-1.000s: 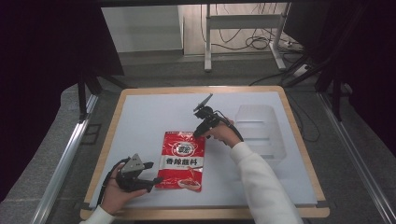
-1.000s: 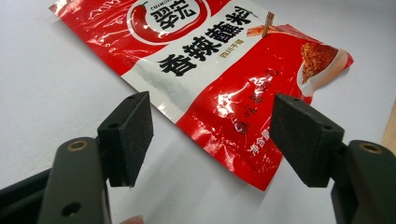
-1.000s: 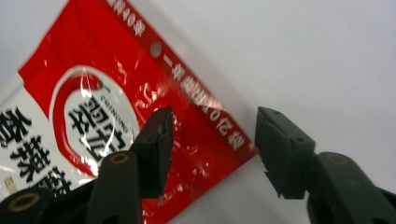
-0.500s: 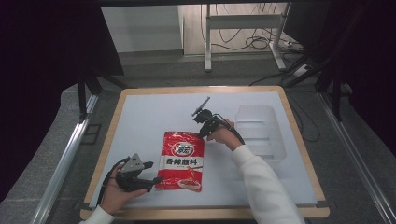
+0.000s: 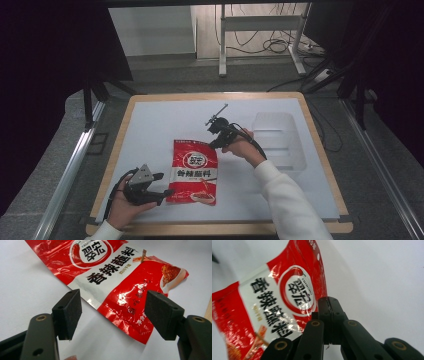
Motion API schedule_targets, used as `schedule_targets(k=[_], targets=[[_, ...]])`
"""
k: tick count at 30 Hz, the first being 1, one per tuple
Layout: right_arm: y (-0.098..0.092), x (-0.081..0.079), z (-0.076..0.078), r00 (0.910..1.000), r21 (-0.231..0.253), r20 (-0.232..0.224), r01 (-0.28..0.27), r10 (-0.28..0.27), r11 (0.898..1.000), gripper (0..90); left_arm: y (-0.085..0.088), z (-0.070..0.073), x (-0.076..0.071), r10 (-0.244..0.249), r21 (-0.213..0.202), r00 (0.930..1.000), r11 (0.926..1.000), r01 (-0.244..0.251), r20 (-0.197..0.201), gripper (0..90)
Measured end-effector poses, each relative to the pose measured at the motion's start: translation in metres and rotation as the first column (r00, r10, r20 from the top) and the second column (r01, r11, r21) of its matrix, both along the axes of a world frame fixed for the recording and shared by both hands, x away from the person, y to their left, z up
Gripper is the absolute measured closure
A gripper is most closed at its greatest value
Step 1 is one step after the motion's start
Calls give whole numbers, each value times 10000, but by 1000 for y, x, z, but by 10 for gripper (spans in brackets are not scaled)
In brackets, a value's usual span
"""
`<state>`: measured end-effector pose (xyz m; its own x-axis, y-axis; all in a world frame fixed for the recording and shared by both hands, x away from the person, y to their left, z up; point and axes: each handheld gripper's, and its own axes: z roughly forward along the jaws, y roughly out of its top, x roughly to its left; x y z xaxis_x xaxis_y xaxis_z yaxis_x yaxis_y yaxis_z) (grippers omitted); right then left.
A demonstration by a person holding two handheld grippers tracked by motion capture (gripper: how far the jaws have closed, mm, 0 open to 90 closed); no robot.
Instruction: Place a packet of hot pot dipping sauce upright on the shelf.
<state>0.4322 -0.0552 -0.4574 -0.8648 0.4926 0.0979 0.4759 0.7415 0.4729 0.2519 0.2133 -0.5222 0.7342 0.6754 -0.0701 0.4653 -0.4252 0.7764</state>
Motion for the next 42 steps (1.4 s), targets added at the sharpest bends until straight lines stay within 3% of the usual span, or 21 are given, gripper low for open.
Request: schedule_targets(k=[8,15,20,23,29,30,37,38,39,42], targets=[[-7,-22,12,9983,368,285,-514,504,9980,891,4,1,6,284,-16,9996,9996,-284,95,284],[-11,-29,12,9977,608,325,-614,595,9963,891,3,3,20,672,-221,9977,9975,-671,44,274],[-11,-28,6,9968,637,332,-751,731,9951,891,2,1,56,1026,-536,9943,9931,-1040,-275,304],[-12,-27,5,9961,666,377,-822,798,9944,891,3,-2,77,1105,-284,9933,9934,-1115,-327,329],[-12,-29,6,9946,680,295,-1008,990,9926,890,0,-8,100,399,-301,9988,9987,-408,-291,391],[-12,-29,5,9946,691,268,-1015,998,9924,890,-3,-7,105,275,-157,9994,9995,-278,-192,394],[-11,-29,5,9943,625,332,-1034,1015,9927,890,-8,-11,117,358,79,9992,9993,-357,-166,397],[-10,-29,4,9937,594,353,-1086,1066,9923,890,-11,-13,120,354,360,9994,9987,-352,-56,392],[-9,-30,4,9929,534,360,-1154,1135,9919,890,-11,-13,120,354,360,9994,9987,-352,-56,391],[-8,-30,3,9921,465,390,-1211,1194,9916,890,-16,-14,123,52,309,10000,9995,-53,22,408]])
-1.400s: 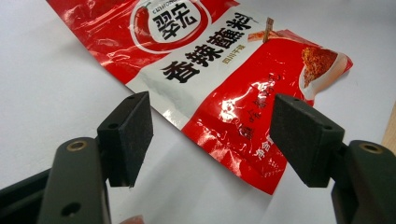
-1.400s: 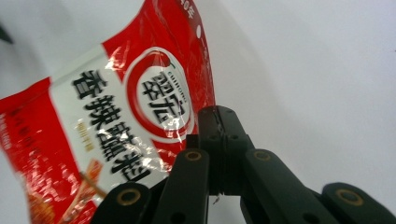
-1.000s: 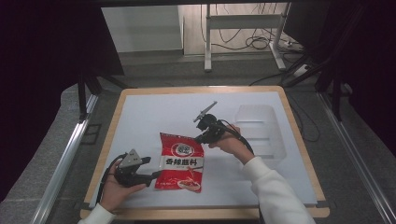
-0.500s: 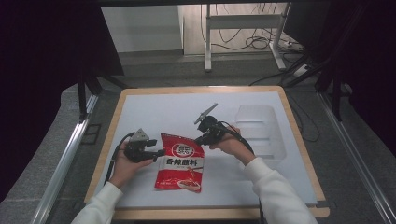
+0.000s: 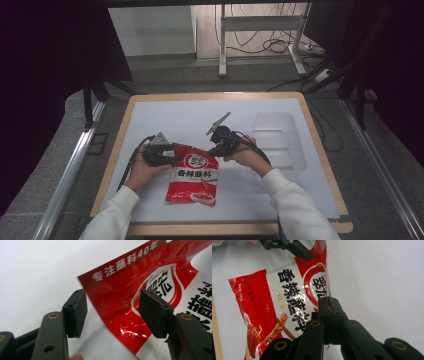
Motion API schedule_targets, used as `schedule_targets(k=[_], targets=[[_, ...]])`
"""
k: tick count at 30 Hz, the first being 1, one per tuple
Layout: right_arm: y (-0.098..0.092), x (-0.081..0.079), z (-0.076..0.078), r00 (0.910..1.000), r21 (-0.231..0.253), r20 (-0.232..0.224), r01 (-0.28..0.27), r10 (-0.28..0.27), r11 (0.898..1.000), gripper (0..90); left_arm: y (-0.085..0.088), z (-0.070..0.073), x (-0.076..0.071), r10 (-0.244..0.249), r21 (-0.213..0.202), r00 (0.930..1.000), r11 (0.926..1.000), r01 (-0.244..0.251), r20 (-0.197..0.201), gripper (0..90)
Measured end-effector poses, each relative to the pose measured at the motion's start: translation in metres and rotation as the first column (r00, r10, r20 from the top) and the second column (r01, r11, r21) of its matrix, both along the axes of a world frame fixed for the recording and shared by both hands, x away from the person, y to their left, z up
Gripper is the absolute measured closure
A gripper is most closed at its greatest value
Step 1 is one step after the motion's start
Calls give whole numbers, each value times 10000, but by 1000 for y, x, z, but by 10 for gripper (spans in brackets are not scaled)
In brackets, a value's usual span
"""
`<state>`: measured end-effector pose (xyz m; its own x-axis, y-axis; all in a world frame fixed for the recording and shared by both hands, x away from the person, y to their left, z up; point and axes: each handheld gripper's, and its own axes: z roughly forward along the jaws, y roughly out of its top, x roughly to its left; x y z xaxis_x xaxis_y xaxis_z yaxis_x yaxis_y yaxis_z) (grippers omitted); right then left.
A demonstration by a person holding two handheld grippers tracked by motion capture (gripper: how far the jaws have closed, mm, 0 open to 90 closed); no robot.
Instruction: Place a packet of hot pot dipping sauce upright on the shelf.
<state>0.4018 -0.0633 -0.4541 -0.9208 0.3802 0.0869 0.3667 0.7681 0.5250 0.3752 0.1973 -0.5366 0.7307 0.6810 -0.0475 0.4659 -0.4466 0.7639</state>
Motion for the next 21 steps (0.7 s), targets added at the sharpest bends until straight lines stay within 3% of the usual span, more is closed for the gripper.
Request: schedule_targets(k=[9,15,21], targets=[[0,-1,0,10000,-9,81,39,-39,10000,889,8,1,-4,-23,-286,10000,9996,26,87,572],[-1,0,-1,9999,1,65,102,-102,9999,888,18,1,-17,-72,-599,9996,9982,89,281,679],[0,3,-4,9997,-24,106,239,-239,9997,887,19,4,-27,-208,-178,9977,9996,220,643,791]])
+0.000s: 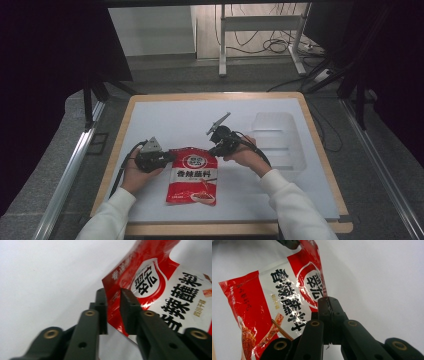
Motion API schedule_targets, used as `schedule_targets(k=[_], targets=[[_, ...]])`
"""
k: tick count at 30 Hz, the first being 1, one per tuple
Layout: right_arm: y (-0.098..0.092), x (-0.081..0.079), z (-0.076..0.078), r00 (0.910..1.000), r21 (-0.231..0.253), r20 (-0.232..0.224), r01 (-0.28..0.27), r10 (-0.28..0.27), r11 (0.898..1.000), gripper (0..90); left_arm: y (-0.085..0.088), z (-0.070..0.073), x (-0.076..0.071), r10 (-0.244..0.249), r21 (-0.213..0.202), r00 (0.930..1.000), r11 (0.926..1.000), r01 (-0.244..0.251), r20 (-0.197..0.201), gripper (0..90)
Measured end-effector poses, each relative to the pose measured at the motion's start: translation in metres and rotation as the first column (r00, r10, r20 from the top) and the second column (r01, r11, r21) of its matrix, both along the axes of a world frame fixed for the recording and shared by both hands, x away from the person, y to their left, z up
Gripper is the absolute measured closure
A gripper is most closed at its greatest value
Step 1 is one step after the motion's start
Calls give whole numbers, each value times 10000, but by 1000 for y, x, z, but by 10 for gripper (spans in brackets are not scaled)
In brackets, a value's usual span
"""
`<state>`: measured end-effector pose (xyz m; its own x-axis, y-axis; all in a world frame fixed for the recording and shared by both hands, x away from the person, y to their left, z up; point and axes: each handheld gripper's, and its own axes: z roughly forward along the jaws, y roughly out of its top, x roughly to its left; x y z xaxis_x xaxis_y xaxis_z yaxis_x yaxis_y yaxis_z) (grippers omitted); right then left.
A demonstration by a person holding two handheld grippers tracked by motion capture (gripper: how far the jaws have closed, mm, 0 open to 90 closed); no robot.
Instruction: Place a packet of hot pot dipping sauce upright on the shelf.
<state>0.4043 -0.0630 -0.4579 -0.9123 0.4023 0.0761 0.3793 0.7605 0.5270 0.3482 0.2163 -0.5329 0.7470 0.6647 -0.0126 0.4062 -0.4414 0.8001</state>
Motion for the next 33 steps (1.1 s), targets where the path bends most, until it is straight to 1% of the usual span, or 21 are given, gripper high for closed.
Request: schedule_targets(k=[1,3,4,5,9,11,14,16,19,21,22,23,24,27,28,29,30,32,33], targets=[[0,0,0,10000,-37,36,32,-32,10000,887,0,1,-4,-31,17,9999,10000,31,128,836],[0,-1,0,10000,-73,57,22,-21,10000,887,1,3,-7,-114,122,9996,9999,111,251,869],[0,-1,0,10000,-73,57,22,-21,10000,887,1,3,-7,-114,122,9996,9999,111,251,876],[0,-2,1,10000,-120,75,1,0,9999,887,1,3,-9,-174,245,9993,9996,167,319,881],[2,-4,1,9999,-206,117,-14,16,9998,881,1,4,-10,-233,272,9991,9994,223,363,888],[3,-5,1,9997,-299,242,-53,60,9995,809,1,4,-11,-287,270,9987,9993,276,421,891],[6,-4,3,9979,-436,634,-87,115,9990,695,-1,4,-11,-355,378,9981,9987,336,495,895],[10,-2,6,9963,-516,845,-81,124,9986,644,-1,4,-11,-388,417,9980,9985,367,509,896],[18,3,9,9951,-704,946,-228,294,9973,587,-2,4,-12,-468,565,9974,9974,437,554,897],[24,6,9,9948,-895,972,-217,304,9958,580,-3,4,-13,-476,596,9973,9972,442,564,897],[24,6,9,9948,-895,972,-217,304,9958,580,-3,4,-13,-476,596,9973,9972,442,564,897],[30,11,6,9955,-1038,876,-269,360,9942,578,-3,4,-13,-468,585,9972,9973,435,576,897],[32,13,4,9959,-1077,829,-260,351,9938,575,-3,5,-13,-468,578,9972,9974,434,584,897],[39,18,-3,9969,-1377,654,-336,430,9899,574,-2,5,-13,-471,557,9972,9975,439,579,897],[39,18,-3,9969,-1377,654,-336,430,9899,574,-2,5,-13,-471,557,9972,9975,439,579,898],[43,21,-9,9974,-1587,472,-465,546,9862,583,-1,5,-13,-448,534,9974,9977,418,560,898],[44,21,-11,9975,-1687,398,-504,579,9844,594,-1,5,-13,-453,521,9974,9977,424,556,898],[45,22,-16,9968,-1933,399,-600,690,9793,648,-1,5,-13,-461,516,9974,9977,433,549,898],[46,22,-17,9971,-1993,327,-605,684,9781,672,-1,5,-13,-450,522,9974,9977,420,565,897]])
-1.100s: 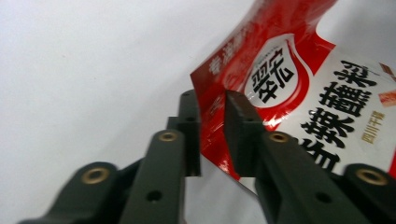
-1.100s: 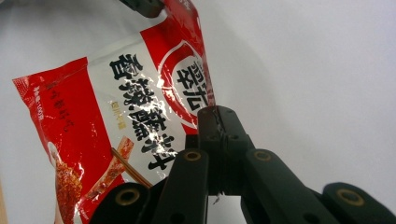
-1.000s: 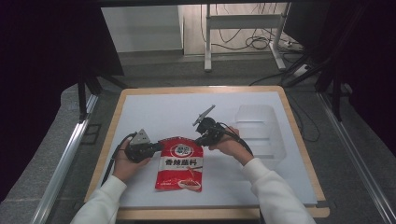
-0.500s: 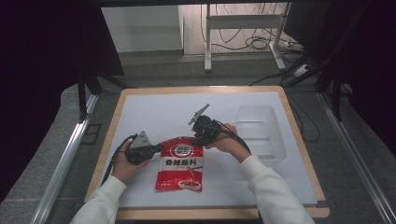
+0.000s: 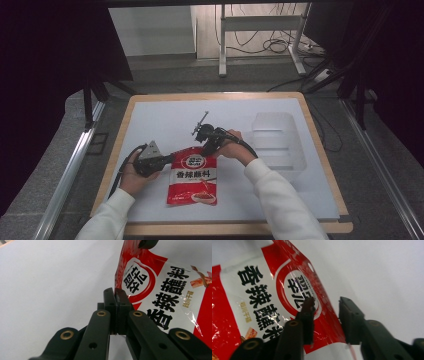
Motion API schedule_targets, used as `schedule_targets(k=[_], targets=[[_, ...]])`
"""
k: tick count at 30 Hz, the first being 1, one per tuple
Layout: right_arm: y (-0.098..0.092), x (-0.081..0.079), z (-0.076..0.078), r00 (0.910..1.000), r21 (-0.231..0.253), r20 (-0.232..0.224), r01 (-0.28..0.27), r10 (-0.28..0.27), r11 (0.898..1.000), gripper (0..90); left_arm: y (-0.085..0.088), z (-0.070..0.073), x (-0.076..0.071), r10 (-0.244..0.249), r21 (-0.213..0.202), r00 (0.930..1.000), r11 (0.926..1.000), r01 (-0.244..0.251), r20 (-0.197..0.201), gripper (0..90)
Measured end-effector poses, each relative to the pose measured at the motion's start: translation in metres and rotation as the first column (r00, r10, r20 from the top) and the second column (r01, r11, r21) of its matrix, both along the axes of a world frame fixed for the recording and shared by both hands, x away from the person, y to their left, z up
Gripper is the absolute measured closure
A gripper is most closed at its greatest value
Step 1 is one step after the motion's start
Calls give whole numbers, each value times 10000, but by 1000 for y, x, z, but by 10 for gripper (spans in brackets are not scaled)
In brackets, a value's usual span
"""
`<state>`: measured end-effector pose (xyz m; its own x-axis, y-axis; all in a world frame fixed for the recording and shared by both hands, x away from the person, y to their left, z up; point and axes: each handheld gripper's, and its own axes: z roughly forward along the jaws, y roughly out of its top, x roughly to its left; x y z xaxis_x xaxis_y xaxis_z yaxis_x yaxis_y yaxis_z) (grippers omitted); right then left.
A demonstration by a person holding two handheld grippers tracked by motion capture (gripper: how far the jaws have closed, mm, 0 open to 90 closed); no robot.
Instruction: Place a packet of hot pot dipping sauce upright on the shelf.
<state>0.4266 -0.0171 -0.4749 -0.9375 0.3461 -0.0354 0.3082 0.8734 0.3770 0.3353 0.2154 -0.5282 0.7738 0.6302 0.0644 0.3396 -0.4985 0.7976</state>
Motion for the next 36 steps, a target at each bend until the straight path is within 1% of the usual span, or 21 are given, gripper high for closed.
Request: schedule_targets(k=[1,2,4,5,9,12,17,20,21,22,23,24,25,26,27,28,29,31,33,35,36], targets=[[0,0,0,10000,0,0,0,0,10000,672,0,0,0,0,0,10000,10000,0,0,897],[0,1,-2,10000,-107,9,-57,57,9999,704,0,0,0,19,14,10000,10000,-19,0,897],[1,2,-4,9999,-142,-69,-129,128,9998,733,-1,0,-1,17,31,10000,10000,-17,-8,897],[1,2,-3,9997,-274,-125,-236,233,9993,750,-1,0,-1,11,34,10000,10000,-11,-9,897],[2,0,-6,9993,-251,-134,-360,356,9990,807,-1,0,0,15,51,10000,10000,-14,-17,896],[3,-1,-7,9980,-380,-120,-621,617,9973,847,-1,0,0,25,34,10000,10000,-25,-14,895],[4,-4,-5,9972,-385,75,-738,742,9965,878,0,0,0,81,16,10000,10000,-81,-2,883],[3,-4,-4,9960,-336,94,-880,883,9956,882,1,1,0,200,-148,9998,9997,-200,35,858],[2,-4,-3,9957,-304,108,-917,920,9953,883,1,1,0,274,-239,9996,9993,-273,56,834],[2,-4,-3,9957,-304,108,-917,920,9953,883,1,1,0,274,-239,9996,9993,-273,56,805],[1,-4,-2,9959,-180,60,-904,905,9957,884,2,2,0,271,-561,9996,9980,-277,-122,767],[0,-5,-1,9953,-139,104,-966,967,9952,885,3,3,-1,277,-678,9993,9973,-293,-241,715],[0,-5,-1,9953,-139,104,-966,967,9952,885,3,3,-1,277,-678,9993,9973,-293,-241,669],[0,-7,2,9950,-75,105,-993,994,9950,886,6,7,-3,522,-935,9983,9941,-544,-256,616],[0,-7,2,9950,-75,105,-993,994,9950,886,6,7,-3,522,-935,9983,9941,-544,-256,560],[-1,-9,4,9946,-91,166,-1026,1027,9947,887,7,9,-4,675,-1137,9972,9910,-706,-307,510],[-1,-9,4,9946,-91,166,-1026,1027,9947,887,8,11,-4,766,-1307,9963,9881,-810,-384,510],[-3,-12,9,9941,-51,245,-1055,1056,9944,888,12,15,-9,896,-1541,9949,9834,-959,-469,435],[-5,-14,14,9935,-2,330,-1092,1092,9940,888,13,16,-12,906,-1515,9944,9836,-979,-545,393],[-7,-16,19,9940,75,387,-1022,1019,9947,889,13,14,-17,903,-1426,9945,9850,-971,-533,370],[-8,-17,22,9937,107,428,-1043,1037,9945,888,13,13,-19,985,-1532,9936,9825,-1059,-555,364]])
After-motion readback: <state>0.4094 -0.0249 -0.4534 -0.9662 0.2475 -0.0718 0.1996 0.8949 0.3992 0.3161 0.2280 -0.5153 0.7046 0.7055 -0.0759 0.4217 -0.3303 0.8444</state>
